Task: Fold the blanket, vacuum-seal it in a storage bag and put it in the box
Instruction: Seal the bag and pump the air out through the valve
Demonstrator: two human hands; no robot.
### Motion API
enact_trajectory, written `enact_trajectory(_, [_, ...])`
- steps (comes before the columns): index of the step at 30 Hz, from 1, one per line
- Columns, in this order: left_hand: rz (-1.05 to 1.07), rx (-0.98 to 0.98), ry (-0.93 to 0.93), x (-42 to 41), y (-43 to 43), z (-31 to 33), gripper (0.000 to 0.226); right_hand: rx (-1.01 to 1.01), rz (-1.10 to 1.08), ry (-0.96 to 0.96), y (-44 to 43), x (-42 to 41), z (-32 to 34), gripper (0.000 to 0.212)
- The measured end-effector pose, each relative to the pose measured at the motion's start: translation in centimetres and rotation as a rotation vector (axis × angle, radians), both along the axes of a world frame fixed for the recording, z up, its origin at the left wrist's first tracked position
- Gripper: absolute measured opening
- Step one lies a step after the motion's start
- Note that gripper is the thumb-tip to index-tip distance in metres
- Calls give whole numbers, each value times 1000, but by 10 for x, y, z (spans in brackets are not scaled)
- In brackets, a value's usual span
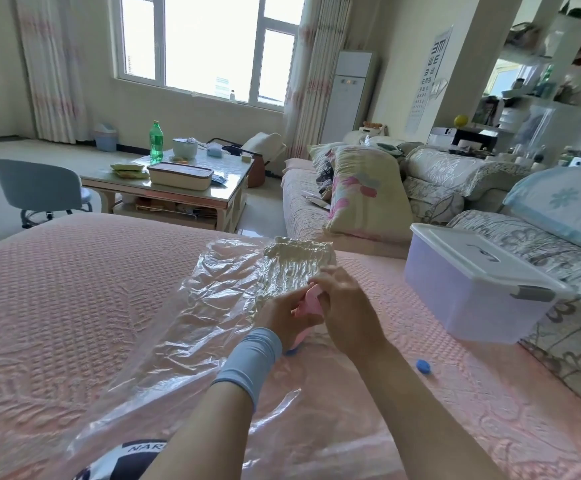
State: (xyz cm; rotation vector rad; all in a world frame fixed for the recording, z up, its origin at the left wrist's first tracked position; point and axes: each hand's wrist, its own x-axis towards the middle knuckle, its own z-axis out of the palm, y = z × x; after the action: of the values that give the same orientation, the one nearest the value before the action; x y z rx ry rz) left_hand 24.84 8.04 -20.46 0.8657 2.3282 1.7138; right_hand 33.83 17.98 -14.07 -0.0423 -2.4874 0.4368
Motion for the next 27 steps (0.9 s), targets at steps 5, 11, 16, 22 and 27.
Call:
enact_trajectory(5, [15,18,12,-1,-1,0,43,78,8,19,-3,3,18,21])
enact_trajectory(11, [27,6,27,-6,-3,-1,51,141,47,413,1,17,70,15])
enact_trajectory(16, [25,-27,35,-4,-1,-2,55,127,31,691,3,9,59,19])
enact_trajectory(22, [38,-23,58,-2,0,-3,34,9,52,-12,2,-5,-5,26])
enact_trajectory(27, [27,25,39,-5,1,-4,31,80,21,15,-1,-1,14,18])
